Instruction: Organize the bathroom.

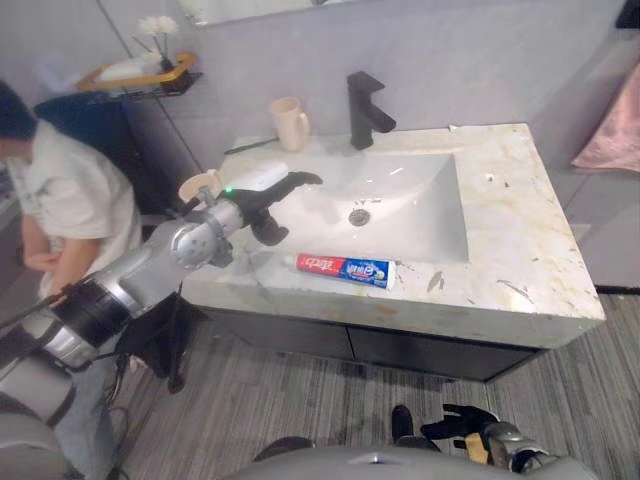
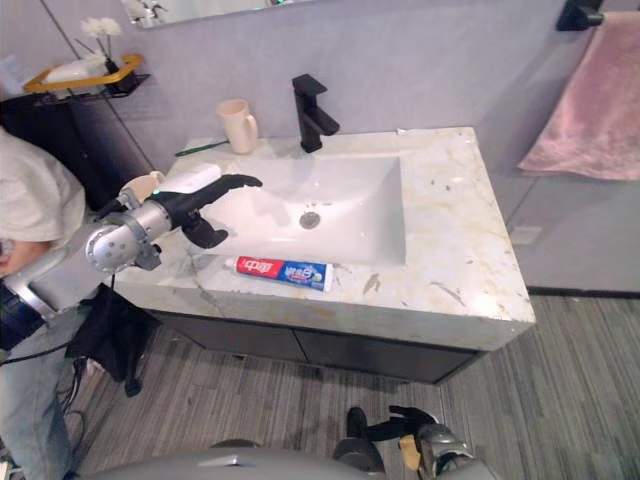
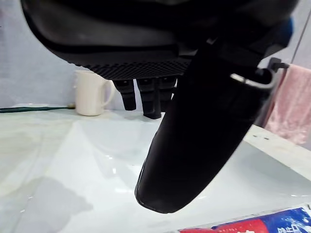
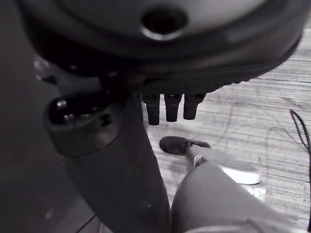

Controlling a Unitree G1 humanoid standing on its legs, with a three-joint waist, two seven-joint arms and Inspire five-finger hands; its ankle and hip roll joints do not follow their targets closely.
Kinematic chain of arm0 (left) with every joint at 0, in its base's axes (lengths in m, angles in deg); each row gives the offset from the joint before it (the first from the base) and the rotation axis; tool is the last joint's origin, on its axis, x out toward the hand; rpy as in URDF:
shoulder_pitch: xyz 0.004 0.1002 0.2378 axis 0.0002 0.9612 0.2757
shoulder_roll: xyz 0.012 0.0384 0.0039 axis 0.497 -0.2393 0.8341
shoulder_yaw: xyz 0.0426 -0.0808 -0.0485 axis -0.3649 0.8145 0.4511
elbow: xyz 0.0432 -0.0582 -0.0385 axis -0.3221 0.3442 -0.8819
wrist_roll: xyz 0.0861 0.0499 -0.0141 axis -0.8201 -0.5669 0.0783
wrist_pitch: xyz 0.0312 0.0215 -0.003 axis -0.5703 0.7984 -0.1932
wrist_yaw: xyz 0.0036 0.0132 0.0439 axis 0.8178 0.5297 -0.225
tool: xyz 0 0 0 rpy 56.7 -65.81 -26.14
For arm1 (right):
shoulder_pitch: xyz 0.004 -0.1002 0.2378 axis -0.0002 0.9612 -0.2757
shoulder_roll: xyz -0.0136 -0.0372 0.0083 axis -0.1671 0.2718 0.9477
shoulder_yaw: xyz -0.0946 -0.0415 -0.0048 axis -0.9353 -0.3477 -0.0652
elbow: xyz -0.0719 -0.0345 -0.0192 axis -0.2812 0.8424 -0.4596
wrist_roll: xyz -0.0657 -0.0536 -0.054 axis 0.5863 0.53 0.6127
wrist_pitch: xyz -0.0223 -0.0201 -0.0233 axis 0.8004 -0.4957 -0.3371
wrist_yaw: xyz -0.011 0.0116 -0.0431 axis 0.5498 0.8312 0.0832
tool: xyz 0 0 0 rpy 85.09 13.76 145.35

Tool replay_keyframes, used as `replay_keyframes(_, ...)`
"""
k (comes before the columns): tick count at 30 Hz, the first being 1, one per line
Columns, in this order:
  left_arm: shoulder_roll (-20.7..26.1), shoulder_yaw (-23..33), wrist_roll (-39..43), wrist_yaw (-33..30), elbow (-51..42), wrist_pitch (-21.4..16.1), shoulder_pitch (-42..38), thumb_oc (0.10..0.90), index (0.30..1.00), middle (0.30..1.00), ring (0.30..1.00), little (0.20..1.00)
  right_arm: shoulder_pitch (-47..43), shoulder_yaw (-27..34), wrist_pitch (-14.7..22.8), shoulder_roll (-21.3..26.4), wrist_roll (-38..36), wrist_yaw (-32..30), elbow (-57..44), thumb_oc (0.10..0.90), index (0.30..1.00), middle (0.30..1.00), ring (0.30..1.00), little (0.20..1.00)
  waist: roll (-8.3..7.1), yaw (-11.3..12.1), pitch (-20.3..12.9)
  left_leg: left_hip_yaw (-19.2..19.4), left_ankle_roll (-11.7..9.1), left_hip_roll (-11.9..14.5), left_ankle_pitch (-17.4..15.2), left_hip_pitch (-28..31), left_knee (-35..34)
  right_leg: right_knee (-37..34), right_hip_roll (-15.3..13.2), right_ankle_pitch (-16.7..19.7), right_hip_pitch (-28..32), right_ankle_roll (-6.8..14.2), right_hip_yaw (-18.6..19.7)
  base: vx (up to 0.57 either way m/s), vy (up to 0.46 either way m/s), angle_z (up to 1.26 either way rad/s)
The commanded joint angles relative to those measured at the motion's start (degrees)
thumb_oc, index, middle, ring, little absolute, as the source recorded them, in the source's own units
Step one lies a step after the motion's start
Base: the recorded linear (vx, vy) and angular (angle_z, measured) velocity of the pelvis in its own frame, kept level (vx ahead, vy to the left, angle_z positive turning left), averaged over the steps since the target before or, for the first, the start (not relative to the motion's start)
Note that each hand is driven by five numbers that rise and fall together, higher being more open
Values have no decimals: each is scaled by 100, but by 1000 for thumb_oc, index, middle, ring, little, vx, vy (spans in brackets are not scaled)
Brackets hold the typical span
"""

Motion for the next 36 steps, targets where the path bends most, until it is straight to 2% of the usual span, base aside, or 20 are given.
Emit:
replay_keyframes(1, 107, 603, -72, -376, -142, 23, -684, 800, 900, 900, 900, 900, -17, 88, 153, 95, 222, 13, -37, 800, 900, 900, 900, 900, -102, -6, -210, 61, 9, -136, -253, 277, -449, 241, -29, -325, -42, 515, -452, -130, 163, 4)
replay_keyframes(3, 15, 505, 7, -342, -55, -118, -715, 800, 900, 900, 900, 900, -7, 148, 92, 63, 245, -59, -118, 800, 900, 900, 900, 900, -111, -65, -120, -168, 128, -395, -135, 325, -764, 320, -100, -10, -358, 611, -347, -261, 292, -7)
replay_keyframes(6, 28, 579, -29, -368, 9, -365, -524, 800, 900, 900, 900, 900, 54, 208, 22, -22, 316, -119, -152, 800, 900, 900, 900, 900, -78, -58, -31, -225, 234, -491, 14, 344, -995, 402, -97, 199, -532, 626, -306, -186, 181, -5)
replay_keyframes(10, 49, 730, -43, -437, 13, -563, -405, 800, 900, 900, 900, 900, 129, 257, -7, -109, 333, -172, -116, 800, 900, 900, 900, 900, -51, -8, -25, -128, 324, -422, 146, 285, -1076, 696, -85, 53, -497, 567, -226, -137, 84, 0)
replay_keyframes(13, 45, 771, -32, -383, -51, -480, -489, 800, 900, 900, 900, 900, 169, 268, 33, -124, 415, -85, 2, 800, 900, 900, 900, 900, -45, 67, -79, -104, 379, -357, 170, 214, -1053, 1009, -52, -227, -296, 491, -157, -123, 8, 11)
replay_keyframes(16, -43, 734, -161, -372, -123, -288, -514, 800, 900, 900, 900, 900, 173, 173, 38, -156, 314, -44, 35, 800, 900, 900, 900, 900, -150, 208, -192, -57, 370, -319, 170, 86, -979, 605, -45, -491, 155, 457, -282, -63, -76, 8)
replay_keyframes(19, -72, 709, -288, -583, 33, -309, -464, 800, 900, 900, 900, 900, 121, 80, -48, -201, 356, 4, -14, 800, 900, 900, 900, 900, -234, 235, -220, 1, 371, -305, 96, 50, -864, 493, -92, -436, 136, 492, -249, -43, -64, -5)
replay_keyframes(21, -85, 667, -229, -556, 75, -277, -440, 800, 900, 900, 900, 900, 74, 24, -105, -223, 418, 26, -31, 800, 900, 900, 900, 900, -236, 233, -228, 13, 372, -279, 55, 101, -867, 519, -77, -435, 90, 506, -199, -36, -47, -9)
replay_keyframes(27, -183, 589, -264, -163, 114, -109, -461, 800, 900, 900, 900, 900, 20, -64, -211, -314, 550, 15, 1, 800, 900, 900, 900, 900, -197, 173, -229, 8, 381, -259, 14, 217, -909, 607, -31, -484, 20, 538, -136, -21, -45, -8)
replay_keyframes(30, -207, 290, -491, 170, 161, 94, -608, 800, 900, 900, 900, 900, -55, -100, -220, -321, 566, 10, 39, 800, 900, 900, 900, 900, -166, 152, -250, -27, 382, -251, 14, 243, -915, 663, -21, -513, 7, 556, -132, -39, -68, 2)
replay_keyframes(32, -205, 274, -502, 157, 163, 93, -614, 800, 900, 900, 900, 900, -62, -101, -221, -319, 568, 14, 42, 800, 900, 900, 900, 900, -165, 153, -251, -30, 381, -250, 16, 244, -917, 663, -20, -515, 8, 556, -132, -22, -39, 5)
replay_keyframes(35, -110, 65, -1206, -290, 320, 304, -799, 800, 900, 900, 900, 900, -183, -197, -258, -300, 529, 67, 90, 800, 900, 900, 900, 900, -149, 185, -285, -74, 365, -221, 25, 281, -945, 682, -3, -562, 42, 564, -142, -37, -84, 6)
replay_keyframes(36, -110, 62, -1206, -291, 322, 304, -802, 800, 900, 900, 900, 900, -183, -196, -258, -302, 529, 67, 90, 800, 900, 900, 900, 900, -150, 184, -283, -75, 365, -221, 25, 283, -946, 682, -4, -563, 44, 564, -143, -31, -75, 11)
